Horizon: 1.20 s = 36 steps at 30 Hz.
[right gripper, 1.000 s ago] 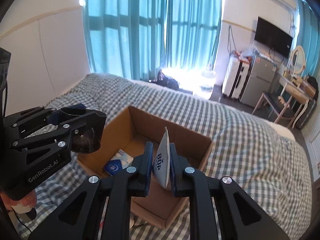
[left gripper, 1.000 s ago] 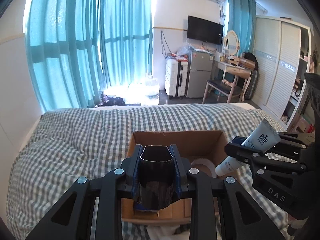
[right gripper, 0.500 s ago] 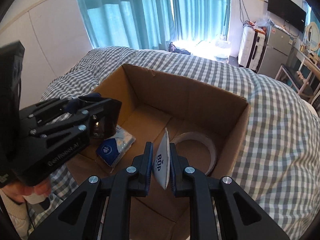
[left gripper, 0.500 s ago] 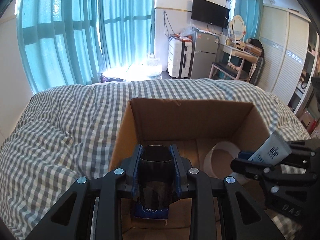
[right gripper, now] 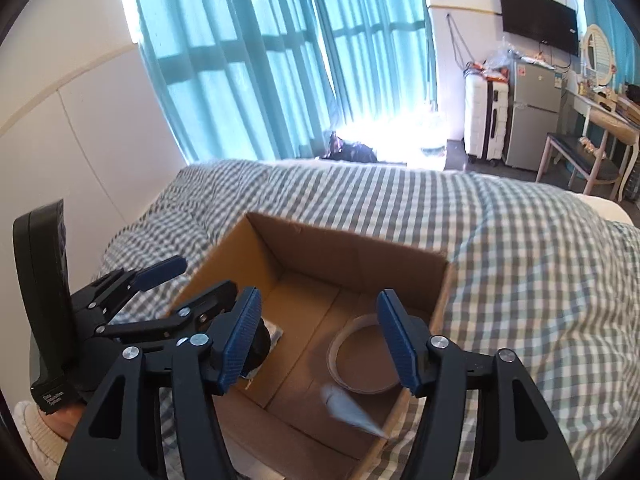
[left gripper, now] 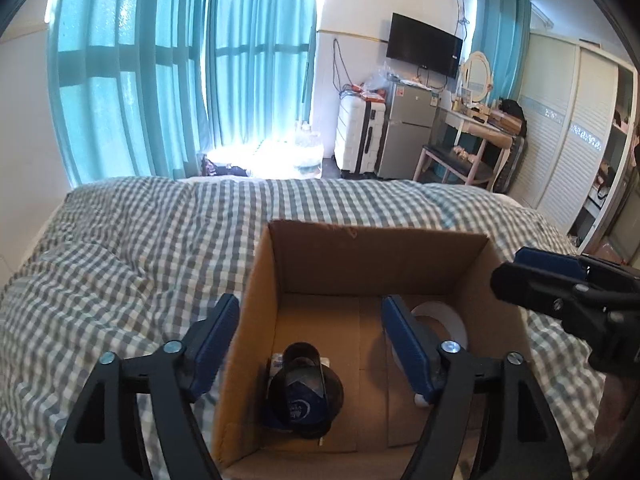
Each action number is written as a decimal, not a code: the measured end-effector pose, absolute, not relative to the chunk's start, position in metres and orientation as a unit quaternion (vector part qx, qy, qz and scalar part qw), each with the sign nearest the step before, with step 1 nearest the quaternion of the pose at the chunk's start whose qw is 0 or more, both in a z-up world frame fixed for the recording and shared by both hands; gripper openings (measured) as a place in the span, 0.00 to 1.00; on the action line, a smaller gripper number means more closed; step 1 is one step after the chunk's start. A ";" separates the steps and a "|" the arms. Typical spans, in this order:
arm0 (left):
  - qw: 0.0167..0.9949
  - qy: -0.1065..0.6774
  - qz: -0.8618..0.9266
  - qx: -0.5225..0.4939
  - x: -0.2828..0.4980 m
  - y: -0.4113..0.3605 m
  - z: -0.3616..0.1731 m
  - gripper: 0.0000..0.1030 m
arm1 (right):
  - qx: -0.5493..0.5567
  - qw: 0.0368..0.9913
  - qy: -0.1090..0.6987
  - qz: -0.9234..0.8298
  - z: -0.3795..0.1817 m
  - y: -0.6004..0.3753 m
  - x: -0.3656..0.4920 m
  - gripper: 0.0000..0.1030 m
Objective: Organize objects
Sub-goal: 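Lower the black cup into the box with the left gripper while the right drops the tube, then withdraw both grippers from the box back toward the remaining items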
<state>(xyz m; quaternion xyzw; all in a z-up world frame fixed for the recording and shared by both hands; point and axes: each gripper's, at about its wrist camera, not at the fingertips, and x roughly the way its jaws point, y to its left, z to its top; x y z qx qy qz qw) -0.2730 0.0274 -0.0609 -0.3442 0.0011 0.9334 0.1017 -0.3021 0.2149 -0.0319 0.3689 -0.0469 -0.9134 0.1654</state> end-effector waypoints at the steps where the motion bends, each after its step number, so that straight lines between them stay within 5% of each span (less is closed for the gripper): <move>1: 0.100 0.002 0.934 -0.342 -0.271 0.025 -0.057 0.80 | 0.365 0.164 -0.048 -0.915 -0.026 0.216 -0.297 0.61; 15: 0.063 0.019 0.951 -0.303 -0.182 -0.002 0.026 0.93 | 0.320 0.145 0.004 -0.936 0.052 0.211 -0.209 0.62; 20: 0.057 0.031 0.959 -0.276 -0.148 -0.008 0.059 0.97 | 0.295 0.145 0.015 -0.944 0.080 0.203 -0.174 0.69; 24: 0.053 0.033 0.960 -0.271 -0.127 -0.012 0.079 0.99 | 0.269 0.140 0.023 -0.953 0.099 0.195 -0.148 0.86; 36: 0.036 0.039 0.961 -0.271 -0.075 -0.033 0.090 1.00 | 0.247 0.134 0.053 -0.958 0.112 0.188 -0.091 0.87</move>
